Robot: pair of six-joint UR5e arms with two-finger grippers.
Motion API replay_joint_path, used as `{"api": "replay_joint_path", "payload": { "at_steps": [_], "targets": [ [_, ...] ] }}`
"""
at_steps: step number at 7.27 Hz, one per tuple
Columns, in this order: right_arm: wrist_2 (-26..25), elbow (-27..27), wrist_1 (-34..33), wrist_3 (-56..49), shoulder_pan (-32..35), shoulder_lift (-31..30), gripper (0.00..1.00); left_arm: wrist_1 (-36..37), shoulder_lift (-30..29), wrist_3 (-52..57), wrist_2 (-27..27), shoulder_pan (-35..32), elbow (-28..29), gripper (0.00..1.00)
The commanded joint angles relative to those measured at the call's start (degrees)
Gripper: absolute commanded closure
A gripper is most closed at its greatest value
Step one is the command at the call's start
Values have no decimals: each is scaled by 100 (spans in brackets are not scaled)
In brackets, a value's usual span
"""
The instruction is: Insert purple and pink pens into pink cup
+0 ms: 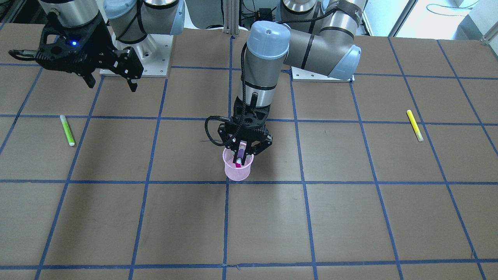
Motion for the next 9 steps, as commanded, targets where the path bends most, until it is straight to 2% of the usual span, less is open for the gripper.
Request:
{"api": "replay_joint_path", "payload": {
  "at_steps": [1, 2, 3, 6, 7, 8, 9],
  "targets": [
    [-32, 42, 32, 6, -8, -35, 0, 1, -22, 0, -5, 7, 4, 100],
    [-41, 94, 15, 6, -8, -44, 0, 1, -22, 0, 4, 7, 12, 71],
    [-15, 95, -20, 6, -8, -44, 0, -8, -48, 0, -5, 16, -5, 2],
    [-32, 95, -12, 6, -8, -105, 0, 27, 56, 79, -22, 95, 99, 0],
    [-32, 95, 15, 6, -8, -105, 0, -242, 187, 410, -40, 234, 300, 0],
    [-32, 103, 24, 6, -8, -105, 0, -1037, 345, 657, -75, 445, 668, 0],
    [-32, 104, 15, 6, -8, -105, 0, -2185, 503, 1068, -49, 603, 1098, 0]
  ]
}}
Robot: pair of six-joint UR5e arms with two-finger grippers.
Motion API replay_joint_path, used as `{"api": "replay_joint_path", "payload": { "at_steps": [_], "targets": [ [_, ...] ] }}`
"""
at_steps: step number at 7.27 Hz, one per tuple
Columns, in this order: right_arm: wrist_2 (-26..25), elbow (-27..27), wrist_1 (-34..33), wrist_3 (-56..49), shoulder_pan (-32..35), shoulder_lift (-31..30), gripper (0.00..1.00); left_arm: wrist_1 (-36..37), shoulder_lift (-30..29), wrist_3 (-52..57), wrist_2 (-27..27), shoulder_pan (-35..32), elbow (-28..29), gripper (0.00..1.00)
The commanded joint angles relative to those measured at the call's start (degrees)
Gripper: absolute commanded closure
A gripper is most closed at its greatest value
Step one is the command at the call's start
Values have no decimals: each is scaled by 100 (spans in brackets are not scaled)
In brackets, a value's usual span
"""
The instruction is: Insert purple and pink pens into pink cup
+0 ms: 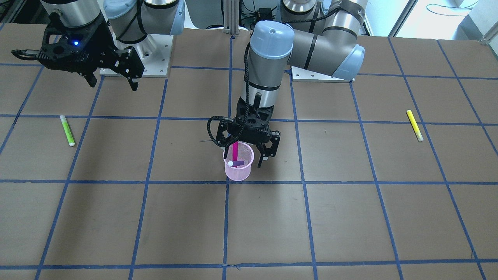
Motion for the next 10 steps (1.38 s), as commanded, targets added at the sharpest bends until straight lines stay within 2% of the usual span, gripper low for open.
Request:
{"api": "replay_joint_path", "payload": {
  "at_steps": [1, 3, 4, 6, 8, 10],
  "targets": [
    [-9, 3, 8, 0, 0, -1, 0, -2097, 369, 589, 40, 359, 775, 0],
    [61, 47, 0, 0, 17, -10, 0, -3577, 869, 686, 58, 1182, 1041, 0],
    [-26, 56, 26, 0, 0, -10, 0, -3949, 1090, 1009, 58, 1560, 1033, 0],
    [-18, 56, 17, 0, 9, -28, 0, -4163, 1250, 1320, 76, 1836, 1033, 0],
    [-18, 56, 17, 0, 9, -28, 0, -4163, 1111, 447, -11, 1784, 1260, 0],
    [-26, 126, 87, 0, 0, -45, 0, -4242, 1066, 414, 31, 1775, 1367, 0]
  ]
}}
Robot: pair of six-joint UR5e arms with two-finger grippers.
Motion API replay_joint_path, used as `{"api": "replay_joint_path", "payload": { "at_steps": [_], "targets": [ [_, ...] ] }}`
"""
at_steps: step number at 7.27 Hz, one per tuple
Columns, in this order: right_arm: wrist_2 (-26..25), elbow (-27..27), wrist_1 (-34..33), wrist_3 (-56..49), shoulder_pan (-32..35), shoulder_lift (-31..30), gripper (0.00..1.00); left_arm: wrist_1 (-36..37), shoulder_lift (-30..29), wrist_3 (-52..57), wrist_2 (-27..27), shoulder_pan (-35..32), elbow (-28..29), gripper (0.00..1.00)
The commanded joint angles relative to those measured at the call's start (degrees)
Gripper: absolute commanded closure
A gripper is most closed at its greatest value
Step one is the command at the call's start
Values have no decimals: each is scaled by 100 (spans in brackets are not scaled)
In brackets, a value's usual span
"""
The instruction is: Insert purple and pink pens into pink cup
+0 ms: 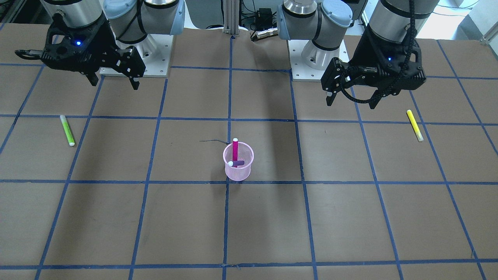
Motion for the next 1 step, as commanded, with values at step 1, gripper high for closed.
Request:
{"api": "replay_joint_path", "payload": {
  "at_steps": [1],
  "targets": [
    [-3, 92, 42, 0, -7, -12, 0, -138, -25, -90, 37, 3, 82, 0]
  ]
}}
